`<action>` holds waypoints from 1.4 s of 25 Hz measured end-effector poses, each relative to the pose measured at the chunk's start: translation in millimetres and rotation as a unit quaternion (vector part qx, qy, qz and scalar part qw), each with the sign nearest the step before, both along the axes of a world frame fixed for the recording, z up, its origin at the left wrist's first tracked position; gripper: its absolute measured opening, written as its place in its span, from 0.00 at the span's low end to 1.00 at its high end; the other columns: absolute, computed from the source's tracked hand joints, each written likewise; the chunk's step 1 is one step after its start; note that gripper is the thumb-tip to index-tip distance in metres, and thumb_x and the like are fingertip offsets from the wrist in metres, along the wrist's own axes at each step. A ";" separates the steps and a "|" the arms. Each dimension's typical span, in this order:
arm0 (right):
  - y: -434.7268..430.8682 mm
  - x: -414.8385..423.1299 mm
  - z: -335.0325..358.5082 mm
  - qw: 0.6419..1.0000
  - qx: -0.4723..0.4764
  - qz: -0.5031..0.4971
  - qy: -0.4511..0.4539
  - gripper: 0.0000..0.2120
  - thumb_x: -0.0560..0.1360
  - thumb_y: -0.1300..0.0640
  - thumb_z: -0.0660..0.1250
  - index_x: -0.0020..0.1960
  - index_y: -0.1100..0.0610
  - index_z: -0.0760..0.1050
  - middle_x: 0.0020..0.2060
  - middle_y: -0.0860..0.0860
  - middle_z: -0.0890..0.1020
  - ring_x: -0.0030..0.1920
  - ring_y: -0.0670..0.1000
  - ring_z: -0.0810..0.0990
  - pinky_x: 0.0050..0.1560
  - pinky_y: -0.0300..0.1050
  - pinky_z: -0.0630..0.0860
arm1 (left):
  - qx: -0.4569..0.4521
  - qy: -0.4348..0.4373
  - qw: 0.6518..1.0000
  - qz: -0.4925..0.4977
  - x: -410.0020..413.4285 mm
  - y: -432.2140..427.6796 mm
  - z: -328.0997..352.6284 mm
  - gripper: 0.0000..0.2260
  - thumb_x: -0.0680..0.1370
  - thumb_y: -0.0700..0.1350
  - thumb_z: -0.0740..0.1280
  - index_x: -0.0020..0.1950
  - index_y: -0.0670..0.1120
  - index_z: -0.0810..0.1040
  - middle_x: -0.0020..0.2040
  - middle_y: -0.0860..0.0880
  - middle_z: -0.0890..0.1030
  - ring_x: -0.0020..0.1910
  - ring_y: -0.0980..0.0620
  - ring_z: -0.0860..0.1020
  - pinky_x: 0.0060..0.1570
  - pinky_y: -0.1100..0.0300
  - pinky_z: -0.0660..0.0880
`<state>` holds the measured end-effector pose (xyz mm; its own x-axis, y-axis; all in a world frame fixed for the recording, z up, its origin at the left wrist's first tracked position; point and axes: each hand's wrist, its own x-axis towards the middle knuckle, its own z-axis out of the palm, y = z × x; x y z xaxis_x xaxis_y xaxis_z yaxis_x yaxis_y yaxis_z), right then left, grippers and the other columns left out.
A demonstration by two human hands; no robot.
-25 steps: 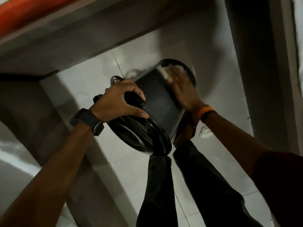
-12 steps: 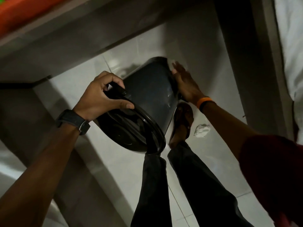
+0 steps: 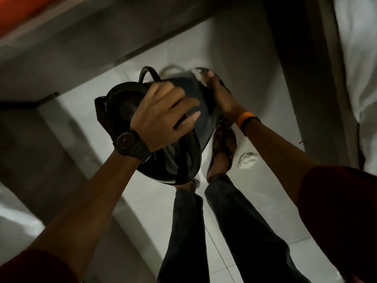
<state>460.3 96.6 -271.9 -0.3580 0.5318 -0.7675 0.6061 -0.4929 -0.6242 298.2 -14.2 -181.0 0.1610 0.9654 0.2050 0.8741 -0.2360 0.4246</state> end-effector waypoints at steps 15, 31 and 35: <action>-53.0 43.3 10.7 0.997 -0.014 -0.072 -0.025 0.25 0.85 0.45 0.49 0.82 0.47 0.55 0.82 0.47 0.58 0.82 0.50 0.56 0.82 0.56 0.55 | -0.224 -0.211 0.901 0.306 -13.8 6.3 -0.1 0.24 0.79 0.48 0.65 0.24 0.47 0.61 0.21 0.58 0.70 0.26 0.52 0.62 0.46 0.56 0.63; -89.7 19.2 52.1 0.989 -0.018 -0.112 0.099 0.17 0.77 0.29 0.54 0.65 0.22 0.67 0.72 0.41 0.72 0.73 0.45 0.69 0.71 0.42 0.63 | -0.071 -0.244 0.891 0.375 -49.2 44.0 2.0 0.16 0.79 0.42 0.62 0.30 0.50 0.73 0.30 0.57 0.75 0.35 0.54 0.75 0.42 0.55 0.73; -66.0 23.0 33.0 0.988 -0.025 -0.139 0.064 0.30 0.82 0.36 0.48 0.81 0.44 0.55 0.81 0.48 0.61 0.80 0.49 0.61 0.81 0.52 0.57 | -0.026 -0.018 0.989 -0.142 22.9 -13.5 19.7 0.12 0.78 0.49 0.64 0.40 0.44 0.80 0.40 0.46 0.81 0.42 0.43 0.79 0.49 0.49 0.72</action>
